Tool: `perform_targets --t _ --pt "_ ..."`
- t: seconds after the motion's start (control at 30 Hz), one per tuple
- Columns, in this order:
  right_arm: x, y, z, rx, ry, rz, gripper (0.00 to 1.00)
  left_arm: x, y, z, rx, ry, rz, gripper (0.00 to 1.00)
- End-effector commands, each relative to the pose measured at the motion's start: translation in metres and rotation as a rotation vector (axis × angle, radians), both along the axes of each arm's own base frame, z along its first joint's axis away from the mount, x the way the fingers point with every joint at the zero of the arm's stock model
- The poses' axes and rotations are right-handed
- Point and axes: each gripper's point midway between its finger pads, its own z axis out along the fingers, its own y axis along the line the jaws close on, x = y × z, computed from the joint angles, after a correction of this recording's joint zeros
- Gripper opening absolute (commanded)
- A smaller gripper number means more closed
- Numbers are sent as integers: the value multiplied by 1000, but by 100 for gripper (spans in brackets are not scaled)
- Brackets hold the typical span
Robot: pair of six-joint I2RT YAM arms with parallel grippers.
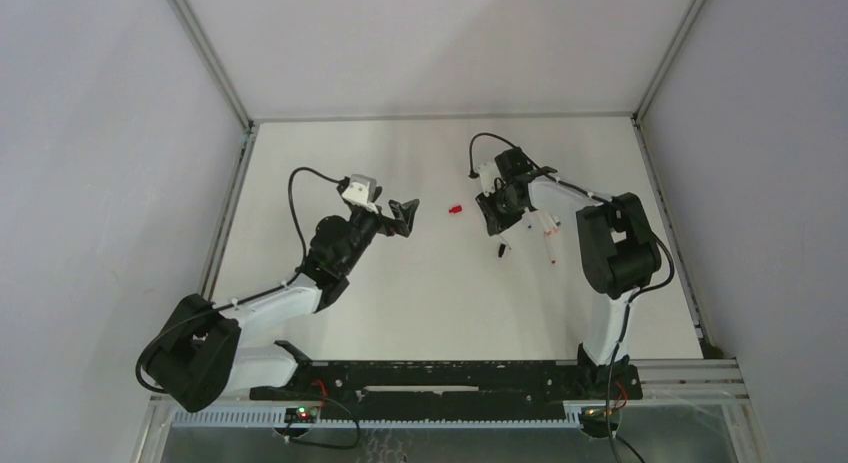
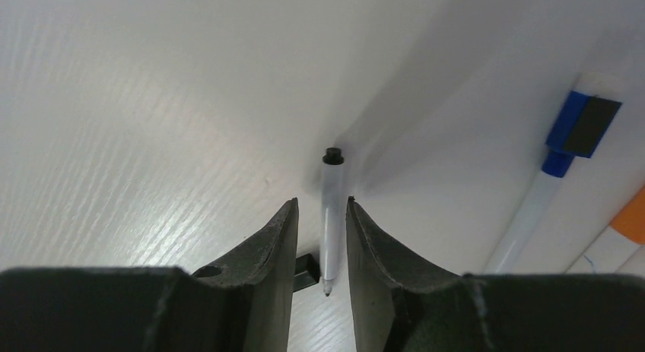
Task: Insert the pens into the pen caps
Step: Pick up the pen from the center of the board.
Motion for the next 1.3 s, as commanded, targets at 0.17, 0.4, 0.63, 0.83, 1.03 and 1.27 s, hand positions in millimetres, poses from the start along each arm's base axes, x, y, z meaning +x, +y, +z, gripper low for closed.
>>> perform_targets --t 0.17,0.4,0.63,0.83,1.03,1.27 --pt "13 -4 1 -34 -22 -31 36 0 0 9 -36 -34 -6 100" --pt "12 -9 -10 -71 -3 -30 30 0 0 9 -36 -35 -7 100" --pt "11 -14 -18 -94 15 -31 18 -1 0 9 -38 -37 -8 100" --pt "12 -17 -18 -81 23 -51 4 -2 0 10 -40 -40 -9 100" --pt "26 -26 12 -18 -38 -104 0 -4 -3 10 -44 -46 -29 100" --pt "31 -36 48 66 -95 -135 0 -5 -3 10 -65 -51 -33 100"
